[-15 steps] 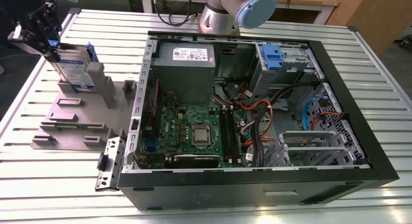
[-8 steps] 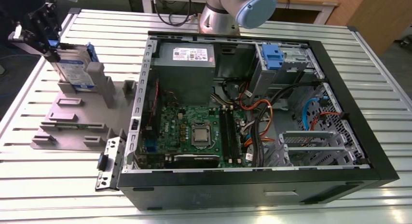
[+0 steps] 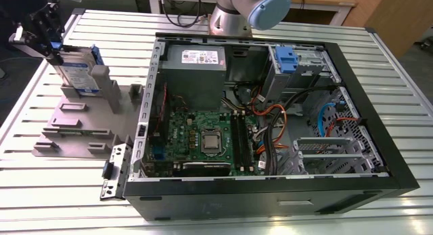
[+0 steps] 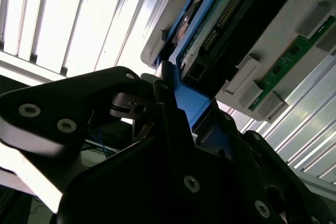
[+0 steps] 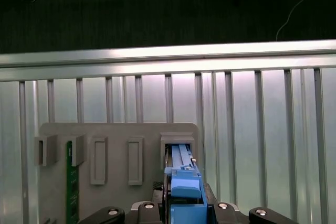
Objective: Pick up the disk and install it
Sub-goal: 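Pick up the disk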
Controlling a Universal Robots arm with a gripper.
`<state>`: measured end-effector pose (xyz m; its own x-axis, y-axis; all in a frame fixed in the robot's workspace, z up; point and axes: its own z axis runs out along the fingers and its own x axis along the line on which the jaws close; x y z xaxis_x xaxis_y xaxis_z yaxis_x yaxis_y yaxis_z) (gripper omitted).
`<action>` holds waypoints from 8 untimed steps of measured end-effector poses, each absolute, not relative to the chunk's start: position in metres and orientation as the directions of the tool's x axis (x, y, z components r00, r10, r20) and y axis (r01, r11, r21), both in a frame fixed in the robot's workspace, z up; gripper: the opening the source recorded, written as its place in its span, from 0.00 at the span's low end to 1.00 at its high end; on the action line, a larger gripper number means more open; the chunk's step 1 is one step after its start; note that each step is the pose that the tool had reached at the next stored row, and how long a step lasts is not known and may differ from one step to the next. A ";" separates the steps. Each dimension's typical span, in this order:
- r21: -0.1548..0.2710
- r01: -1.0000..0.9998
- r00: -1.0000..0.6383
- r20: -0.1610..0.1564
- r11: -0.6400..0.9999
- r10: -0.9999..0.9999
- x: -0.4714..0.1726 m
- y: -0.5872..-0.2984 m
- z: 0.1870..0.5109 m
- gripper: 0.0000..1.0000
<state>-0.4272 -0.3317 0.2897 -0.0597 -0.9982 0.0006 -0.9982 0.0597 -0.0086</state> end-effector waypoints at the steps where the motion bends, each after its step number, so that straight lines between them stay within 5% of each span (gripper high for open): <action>1: -0.009 -0.998 -0.060 0.001 0.060 -0.998 -0.427 -0.332 0.290 0.36; 8: -0.009 -0.998 -0.061 0.001 0.061 -0.998 -0.427 -0.332 0.290 0.36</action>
<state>-0.4272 -0.3317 0.2898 -0.0614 -0.9981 0.0006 -0.9981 0.0613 -0.0088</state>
